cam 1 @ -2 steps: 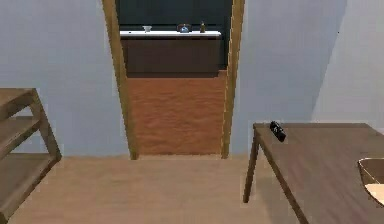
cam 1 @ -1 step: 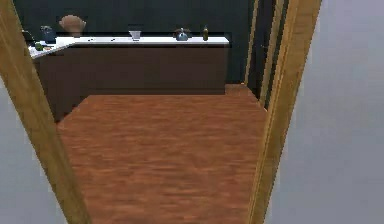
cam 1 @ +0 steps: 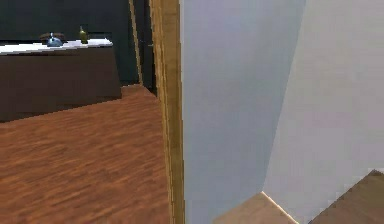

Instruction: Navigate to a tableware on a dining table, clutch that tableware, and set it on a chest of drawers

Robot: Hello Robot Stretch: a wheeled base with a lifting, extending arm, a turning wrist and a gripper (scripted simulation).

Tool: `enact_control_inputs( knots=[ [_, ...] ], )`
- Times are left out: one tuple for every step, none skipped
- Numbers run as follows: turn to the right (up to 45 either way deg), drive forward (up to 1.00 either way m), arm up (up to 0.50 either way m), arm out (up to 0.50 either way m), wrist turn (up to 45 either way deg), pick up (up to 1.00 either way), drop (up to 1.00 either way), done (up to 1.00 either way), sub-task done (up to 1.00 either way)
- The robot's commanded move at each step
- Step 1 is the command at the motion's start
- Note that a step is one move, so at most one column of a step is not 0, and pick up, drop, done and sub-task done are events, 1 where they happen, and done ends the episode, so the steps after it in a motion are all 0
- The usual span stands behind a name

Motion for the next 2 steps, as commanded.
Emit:
enact_control_inputs(
  knots=[
    [0.0, 0.05, 0.0, 0.0, 0.0, 0.0, 0.0, 0.0, 0.0],
    [0.0, 0.0, 0.5, 0.0, 0.0, 0.0, 0.0, 0.0, 0.0]
  ],
)
